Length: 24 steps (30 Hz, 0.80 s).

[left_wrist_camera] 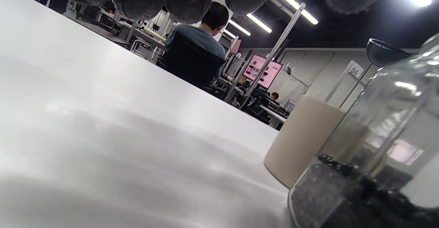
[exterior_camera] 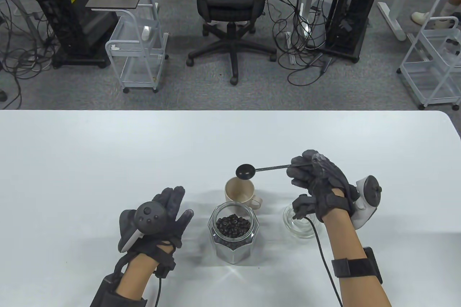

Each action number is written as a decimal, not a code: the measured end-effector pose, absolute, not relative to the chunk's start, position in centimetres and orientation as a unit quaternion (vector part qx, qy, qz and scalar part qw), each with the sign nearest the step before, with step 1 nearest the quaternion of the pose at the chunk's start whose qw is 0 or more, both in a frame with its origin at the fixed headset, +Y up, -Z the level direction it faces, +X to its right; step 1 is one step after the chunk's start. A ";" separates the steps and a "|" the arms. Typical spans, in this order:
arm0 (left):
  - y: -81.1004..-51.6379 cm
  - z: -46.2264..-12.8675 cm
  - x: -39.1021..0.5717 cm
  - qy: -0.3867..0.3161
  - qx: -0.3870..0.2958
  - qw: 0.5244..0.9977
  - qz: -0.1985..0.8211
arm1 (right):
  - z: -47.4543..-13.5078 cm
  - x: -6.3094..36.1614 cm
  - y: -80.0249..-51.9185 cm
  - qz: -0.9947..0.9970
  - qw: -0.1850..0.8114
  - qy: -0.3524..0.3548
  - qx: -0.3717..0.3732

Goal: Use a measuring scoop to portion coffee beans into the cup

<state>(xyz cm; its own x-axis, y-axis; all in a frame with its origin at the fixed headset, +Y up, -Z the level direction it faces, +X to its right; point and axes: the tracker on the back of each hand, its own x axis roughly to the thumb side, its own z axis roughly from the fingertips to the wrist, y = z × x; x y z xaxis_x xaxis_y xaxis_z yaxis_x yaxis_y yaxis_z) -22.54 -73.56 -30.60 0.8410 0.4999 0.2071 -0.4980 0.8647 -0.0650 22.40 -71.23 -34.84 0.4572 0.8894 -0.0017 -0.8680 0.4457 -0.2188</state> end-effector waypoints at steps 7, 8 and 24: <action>-71.9 -29.4 -21.2 -0.155 0.067 0.944 0.284 | -32.9 21.8 -73.5 0.448 0.889 -0.043 -0.085; -71.7 -29.1 -20.7 -0.169 0.078 0.938 0.294 | -32.6 21.8 -73.7 0.454 0.886 -0.044 -0.080; -73.2 -27.7 -14.7 -0.264 0.039 0.895 0.356 | -31.5 22.5 -72.7 0.442 0.893 -0.047 -0.074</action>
<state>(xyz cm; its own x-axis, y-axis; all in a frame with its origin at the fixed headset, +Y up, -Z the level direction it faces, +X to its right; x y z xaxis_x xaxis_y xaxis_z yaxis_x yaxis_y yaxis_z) -14.74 -73.23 -27.68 0.6068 0.6168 0.5013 -0.6583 0.7435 -0.1179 22.46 -72.66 -31.47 0.6044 0.7964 0.0185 -0.7825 0.5979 -0.1739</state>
